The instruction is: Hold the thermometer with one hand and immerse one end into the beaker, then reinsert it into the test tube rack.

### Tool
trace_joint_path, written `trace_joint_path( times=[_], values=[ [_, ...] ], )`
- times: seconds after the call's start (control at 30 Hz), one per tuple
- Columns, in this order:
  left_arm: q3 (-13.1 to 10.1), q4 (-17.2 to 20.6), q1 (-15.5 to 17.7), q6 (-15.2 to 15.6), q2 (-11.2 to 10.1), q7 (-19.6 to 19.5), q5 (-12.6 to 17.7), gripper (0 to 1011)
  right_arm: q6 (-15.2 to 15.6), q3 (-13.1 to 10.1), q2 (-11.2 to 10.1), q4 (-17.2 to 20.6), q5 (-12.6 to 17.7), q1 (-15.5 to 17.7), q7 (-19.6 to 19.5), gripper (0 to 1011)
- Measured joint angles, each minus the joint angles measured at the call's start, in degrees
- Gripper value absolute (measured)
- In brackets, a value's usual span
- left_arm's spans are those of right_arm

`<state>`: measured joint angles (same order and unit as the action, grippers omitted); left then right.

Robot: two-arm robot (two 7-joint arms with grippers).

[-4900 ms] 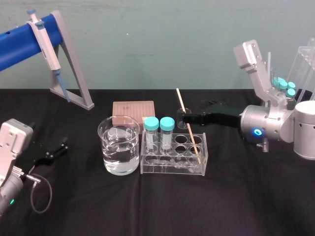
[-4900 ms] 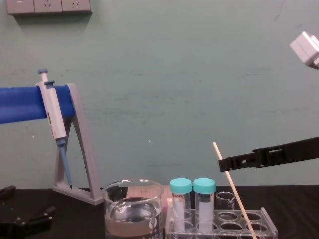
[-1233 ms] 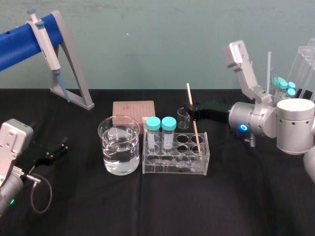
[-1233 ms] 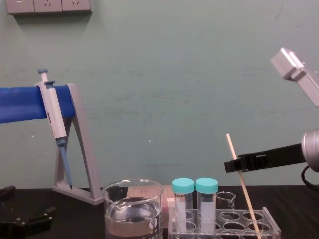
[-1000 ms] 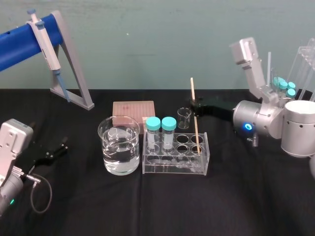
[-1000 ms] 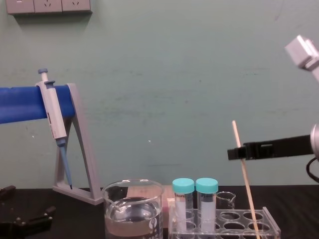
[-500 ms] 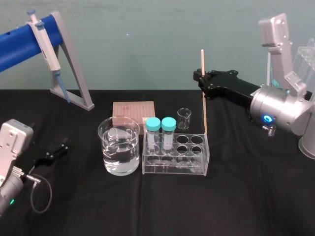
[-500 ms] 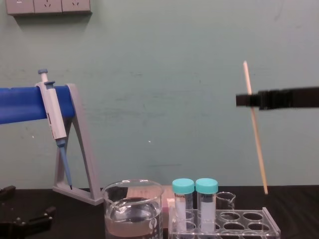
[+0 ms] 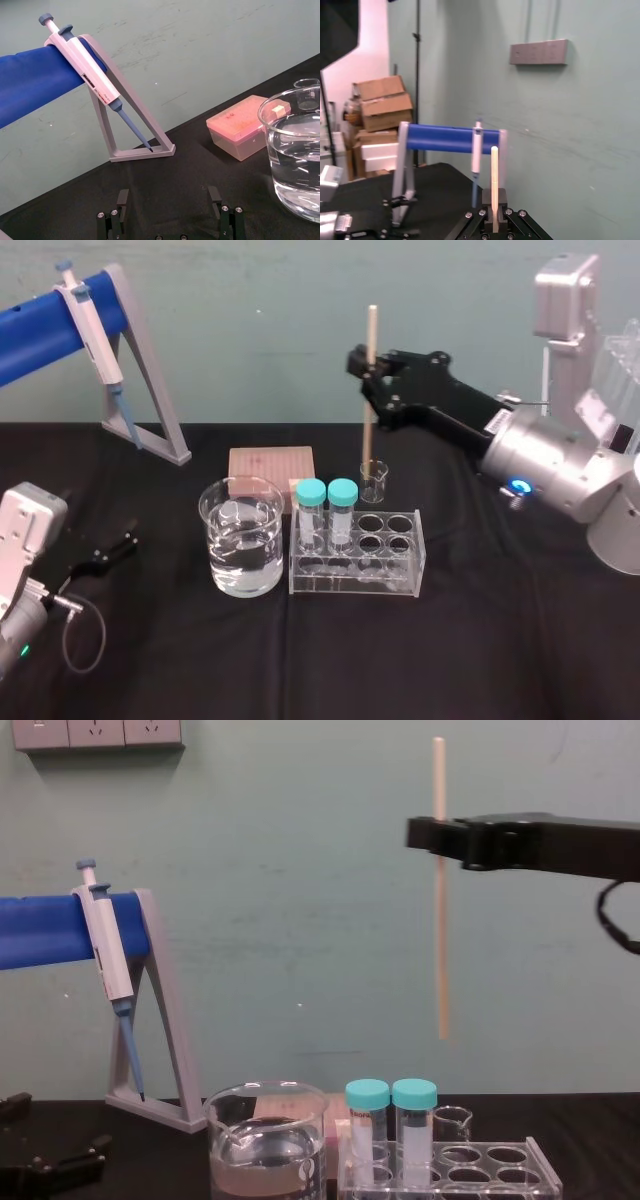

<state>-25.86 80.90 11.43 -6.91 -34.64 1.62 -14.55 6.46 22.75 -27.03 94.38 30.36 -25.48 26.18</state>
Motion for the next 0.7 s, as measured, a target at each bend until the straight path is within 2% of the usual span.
trace_joint_path(
  times=[0.07,0.17,0.2,0.3,0.4,0.57,0.7],
  values=[
    [0.00,0.00,0.00,0.00,0.00,0.00,0.00,1004,-0.11,0.70,0.59,-0.48,-0.04,-0.64,0.41,54],
    [0.00,0.00,0.00,0.00,0.00,0.00,0.00,1004,-0.40,2.84,2.67,-2.57,-0.21,-2.70,1.19,54],
    [0.00,0.00,0.00,0.00,0.00,0.00,0.00,1004,-0.40,2.84,2.67,-2.57,-0.21,-2.70,1.19,53],
    [0.00,0.00,0.00,0.00,-0.01,0.00,0.00,1004,-0.78,4.50,4.60,-4.93,-0.22,-4.44,2.04,53],
    [0.00,0.00,0.00,0.00,0.00,0.00,0.00,1004,-1.68,6.21,7.09,-8.47,-0.17,-6.26,2.73,54],
    [0.00,0.00,0.00,0.00,0.00,0.00,0.00,1004,-3.31,7.66,9.97,-12.89,-0.28,-8.09,3.12,54],
    [0.00,0.00,0.00,0.00,0.00,0.00,0.00,1004,-5.51,8.74,12.76,-18.32,-0.75,-9.64,3.68,53]
  ],
)
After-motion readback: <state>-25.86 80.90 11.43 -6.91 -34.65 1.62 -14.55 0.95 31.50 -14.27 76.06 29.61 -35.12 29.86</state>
